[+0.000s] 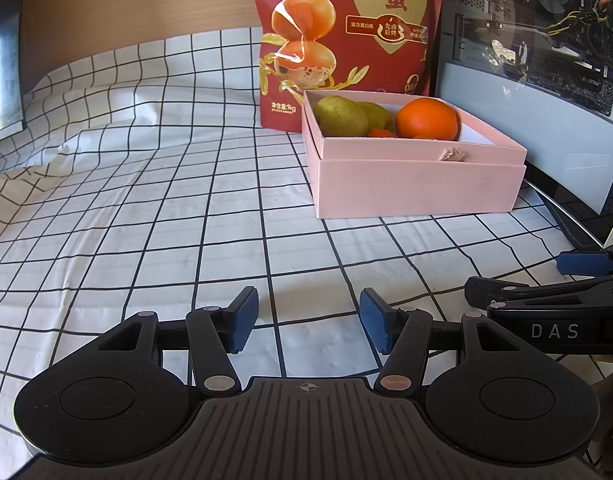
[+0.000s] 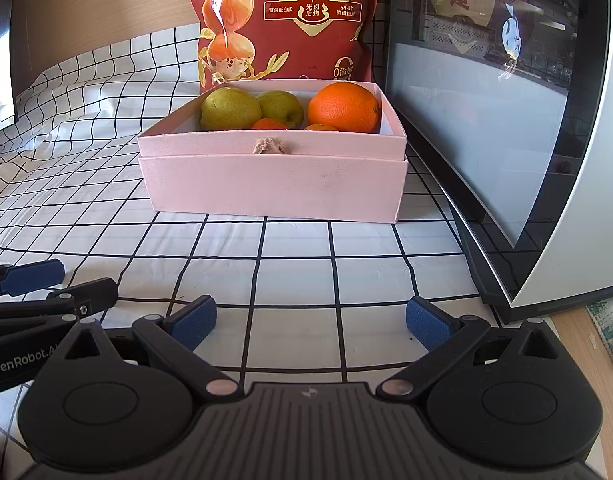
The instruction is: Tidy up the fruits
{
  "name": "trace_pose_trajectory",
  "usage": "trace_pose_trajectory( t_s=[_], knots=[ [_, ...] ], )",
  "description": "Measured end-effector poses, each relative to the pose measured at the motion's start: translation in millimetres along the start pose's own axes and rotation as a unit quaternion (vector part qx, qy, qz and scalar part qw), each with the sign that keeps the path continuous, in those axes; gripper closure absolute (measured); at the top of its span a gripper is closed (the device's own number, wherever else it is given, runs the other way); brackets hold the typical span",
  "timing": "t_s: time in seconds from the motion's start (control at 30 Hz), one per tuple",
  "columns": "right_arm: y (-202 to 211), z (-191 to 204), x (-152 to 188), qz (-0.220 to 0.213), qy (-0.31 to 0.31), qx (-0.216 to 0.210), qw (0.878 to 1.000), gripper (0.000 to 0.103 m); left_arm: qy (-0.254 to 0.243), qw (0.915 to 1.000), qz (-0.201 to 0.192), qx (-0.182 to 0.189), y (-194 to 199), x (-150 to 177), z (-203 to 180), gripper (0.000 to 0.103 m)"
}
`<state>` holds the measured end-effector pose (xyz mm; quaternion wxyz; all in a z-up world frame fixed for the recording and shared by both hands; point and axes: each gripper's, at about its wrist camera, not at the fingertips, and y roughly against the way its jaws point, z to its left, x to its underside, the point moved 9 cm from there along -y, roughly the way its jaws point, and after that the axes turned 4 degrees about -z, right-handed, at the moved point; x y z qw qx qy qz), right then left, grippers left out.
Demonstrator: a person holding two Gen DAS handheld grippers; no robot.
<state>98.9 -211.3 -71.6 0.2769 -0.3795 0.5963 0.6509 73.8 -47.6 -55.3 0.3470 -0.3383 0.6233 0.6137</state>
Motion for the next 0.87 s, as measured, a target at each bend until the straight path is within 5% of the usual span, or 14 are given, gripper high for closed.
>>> trace_pose_trajectory(
  t_s=[0.87],
  knots=[
    [-0.9,0.2,-1.3,0.004,-0.002,0.003,1.0,0.001,-0.002,1.0,0.001,0.001,-1.1,-0.6,-0.7,0.041]
  ],
)
